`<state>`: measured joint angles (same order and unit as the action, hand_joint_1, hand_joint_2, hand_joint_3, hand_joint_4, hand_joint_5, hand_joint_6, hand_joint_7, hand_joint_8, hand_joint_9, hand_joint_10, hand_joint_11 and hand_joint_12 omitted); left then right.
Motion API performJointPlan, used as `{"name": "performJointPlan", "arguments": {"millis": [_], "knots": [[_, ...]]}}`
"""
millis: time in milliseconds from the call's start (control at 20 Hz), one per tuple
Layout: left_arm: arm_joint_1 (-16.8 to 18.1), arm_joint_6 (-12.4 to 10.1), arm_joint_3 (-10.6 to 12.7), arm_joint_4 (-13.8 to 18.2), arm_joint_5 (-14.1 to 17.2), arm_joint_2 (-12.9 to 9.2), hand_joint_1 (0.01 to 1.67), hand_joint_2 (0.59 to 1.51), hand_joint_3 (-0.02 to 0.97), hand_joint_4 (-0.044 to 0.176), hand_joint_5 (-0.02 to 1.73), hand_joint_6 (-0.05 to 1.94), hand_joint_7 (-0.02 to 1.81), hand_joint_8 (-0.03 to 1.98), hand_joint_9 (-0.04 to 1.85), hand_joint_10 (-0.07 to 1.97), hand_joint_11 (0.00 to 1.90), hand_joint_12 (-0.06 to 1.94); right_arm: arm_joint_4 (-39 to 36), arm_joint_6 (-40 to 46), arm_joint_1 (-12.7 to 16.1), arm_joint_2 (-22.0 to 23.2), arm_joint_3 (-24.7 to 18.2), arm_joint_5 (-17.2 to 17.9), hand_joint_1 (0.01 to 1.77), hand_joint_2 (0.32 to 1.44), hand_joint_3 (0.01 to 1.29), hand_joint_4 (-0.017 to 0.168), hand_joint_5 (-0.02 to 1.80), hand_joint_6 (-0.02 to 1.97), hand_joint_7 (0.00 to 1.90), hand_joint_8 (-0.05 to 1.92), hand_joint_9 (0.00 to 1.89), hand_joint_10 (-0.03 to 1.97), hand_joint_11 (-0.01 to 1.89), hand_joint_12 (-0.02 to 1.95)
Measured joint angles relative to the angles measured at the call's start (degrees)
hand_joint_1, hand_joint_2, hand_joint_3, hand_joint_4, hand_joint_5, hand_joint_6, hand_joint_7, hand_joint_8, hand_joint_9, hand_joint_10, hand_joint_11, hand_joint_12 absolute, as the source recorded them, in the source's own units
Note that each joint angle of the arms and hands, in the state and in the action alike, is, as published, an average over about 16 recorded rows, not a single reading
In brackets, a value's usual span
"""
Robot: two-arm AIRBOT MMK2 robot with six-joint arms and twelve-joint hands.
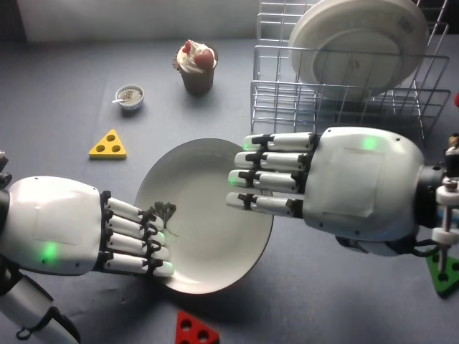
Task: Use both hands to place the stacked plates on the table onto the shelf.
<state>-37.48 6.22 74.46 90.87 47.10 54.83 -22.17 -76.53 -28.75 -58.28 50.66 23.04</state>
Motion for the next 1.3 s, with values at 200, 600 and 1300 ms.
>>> {"name": "performJointPlan", "arguments": {"millis": [200,600,1300], "knots": [[0.03,0.00,0.02,0.00,0.02,0.01,0.02,1.108,0.002,-0.010,0.08,-0.03,0.17,0.00,0.20,-0.01,0.21,0.00,0.07,-0.08,-0.13,-3.94,3.25,-1.13,1.17,0.90,0.01,0.003,0.21,0.02,0.15,0.02,0.15,0.01,0.20,0.02],[0.15,0.00,0.16,0.00,0.11,0.09,0.02,1.107,0.003,-0.009,0.08,-0.03,0.18,0.00,0.21,-0.01,0.22,0.00,-0.02,-0.09,0.68,-11.67,9.43,-1.72,1.19,0.90,0.01,0.003,0.25,0.02,0.16,0.02,0.16,0.01,0.23,0.03],[0.17,-0.08,0.53,-0.24,0.48,0.21,0.02,1.112,0.002,-0.010,0.08,-0.03,0.19,0.00,0.23,0.00,0.23,0.01,-2.15,-0.24,2.40,-19.21,15.11,0.49,1.38,0.89,0.01,-0.001,0.64,0.13,0.67,-0.01,0.65,0.10,0.62,0.39]]}}
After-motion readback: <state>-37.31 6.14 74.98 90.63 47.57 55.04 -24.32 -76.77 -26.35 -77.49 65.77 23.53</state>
